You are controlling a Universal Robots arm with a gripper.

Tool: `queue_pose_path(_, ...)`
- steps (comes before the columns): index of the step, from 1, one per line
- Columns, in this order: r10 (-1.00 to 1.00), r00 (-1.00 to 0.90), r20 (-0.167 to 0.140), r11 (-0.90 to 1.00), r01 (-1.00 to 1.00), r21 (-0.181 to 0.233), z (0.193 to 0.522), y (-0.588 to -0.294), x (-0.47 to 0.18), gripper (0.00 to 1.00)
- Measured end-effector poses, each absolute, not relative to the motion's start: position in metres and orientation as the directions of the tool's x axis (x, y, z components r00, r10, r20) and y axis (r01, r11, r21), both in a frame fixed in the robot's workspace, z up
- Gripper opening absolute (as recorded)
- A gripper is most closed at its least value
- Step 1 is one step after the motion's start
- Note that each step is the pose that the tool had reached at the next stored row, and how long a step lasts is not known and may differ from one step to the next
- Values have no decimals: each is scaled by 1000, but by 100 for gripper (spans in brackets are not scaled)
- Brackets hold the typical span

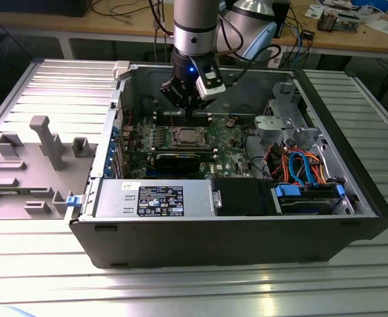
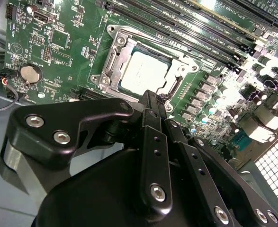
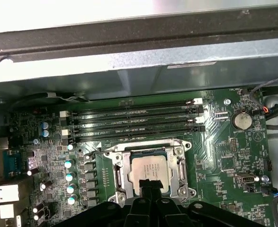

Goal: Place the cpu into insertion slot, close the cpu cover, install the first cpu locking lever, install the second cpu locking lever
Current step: 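Install the first cpu locking lever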

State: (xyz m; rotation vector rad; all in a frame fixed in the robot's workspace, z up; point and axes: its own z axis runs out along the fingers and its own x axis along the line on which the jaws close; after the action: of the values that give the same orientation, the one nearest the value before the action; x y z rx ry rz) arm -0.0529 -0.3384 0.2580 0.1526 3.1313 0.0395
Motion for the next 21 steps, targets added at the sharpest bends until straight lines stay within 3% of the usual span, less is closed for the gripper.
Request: queue_pose_path(21,17,-1000,-5,1000,17,26,258,-338,-79,11)
